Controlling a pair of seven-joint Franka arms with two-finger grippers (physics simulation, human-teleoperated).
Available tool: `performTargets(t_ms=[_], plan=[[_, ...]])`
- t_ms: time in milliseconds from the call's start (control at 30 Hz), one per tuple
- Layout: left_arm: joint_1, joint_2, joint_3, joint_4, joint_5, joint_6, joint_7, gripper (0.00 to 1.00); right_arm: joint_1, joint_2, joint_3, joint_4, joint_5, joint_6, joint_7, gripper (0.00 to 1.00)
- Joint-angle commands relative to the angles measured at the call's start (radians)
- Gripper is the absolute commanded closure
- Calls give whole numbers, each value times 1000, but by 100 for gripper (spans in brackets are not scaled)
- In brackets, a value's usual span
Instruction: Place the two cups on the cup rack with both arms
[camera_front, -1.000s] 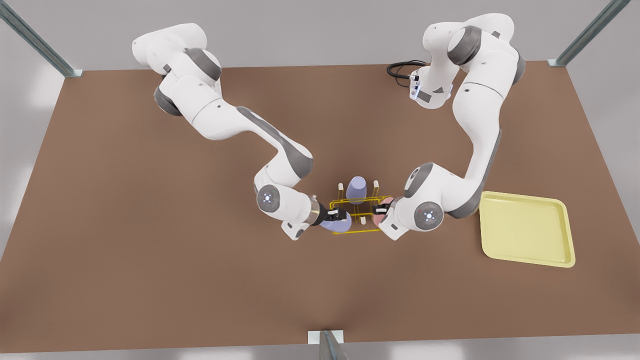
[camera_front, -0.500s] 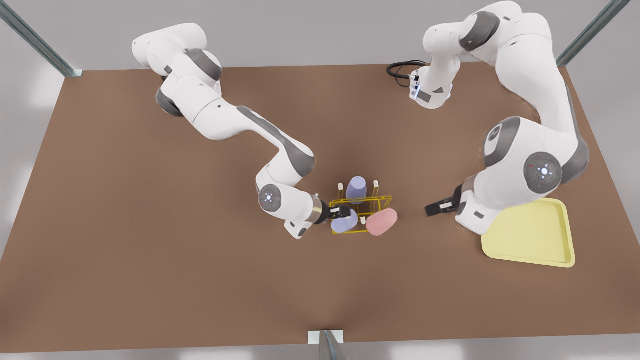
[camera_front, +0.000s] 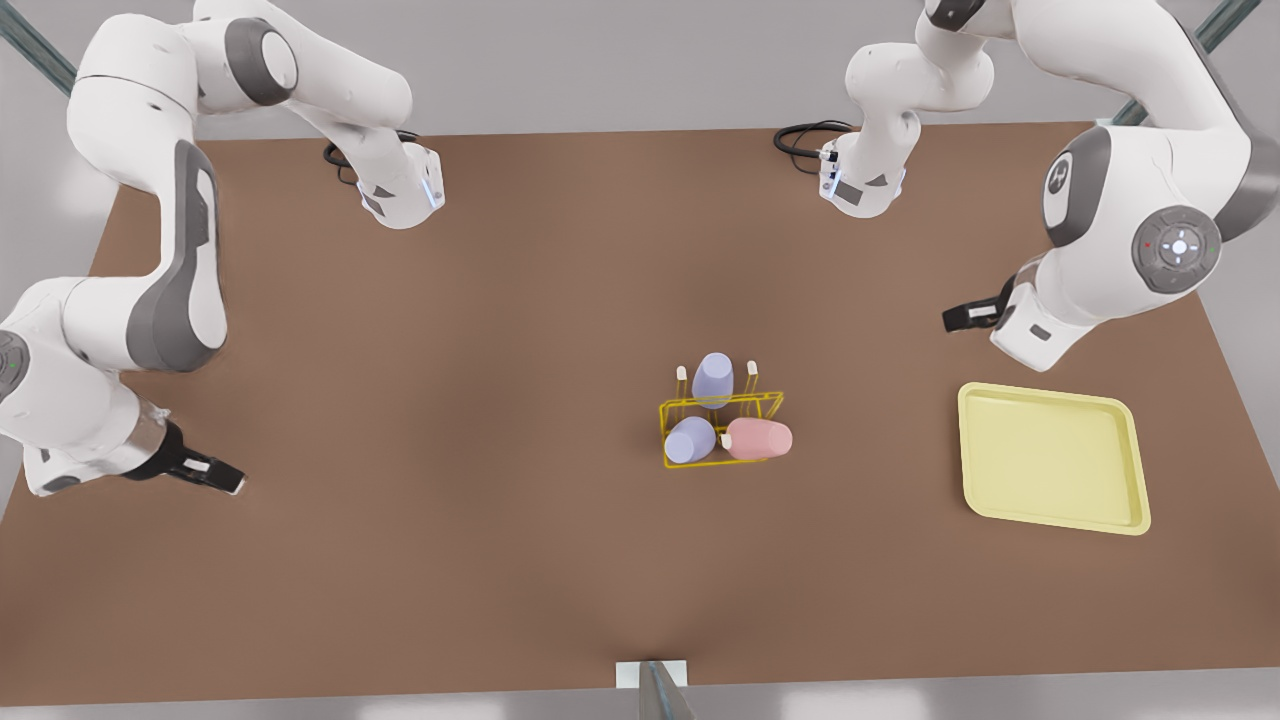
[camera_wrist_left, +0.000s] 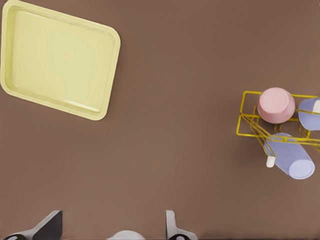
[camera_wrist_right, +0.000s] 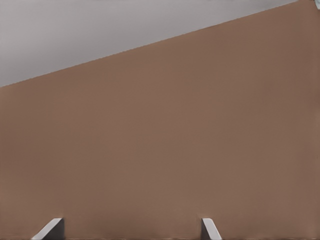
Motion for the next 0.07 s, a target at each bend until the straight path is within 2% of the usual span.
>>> performTargets(t_ms=[0,33], plan=[[0,1,0,0,-2,-23,273,0,-10,-51,-2,-29,33,-163,-388,0],[0,1,0,-1,-2,-25,273,0,-10,-65,-2,-46,33,-162,-388,0]])
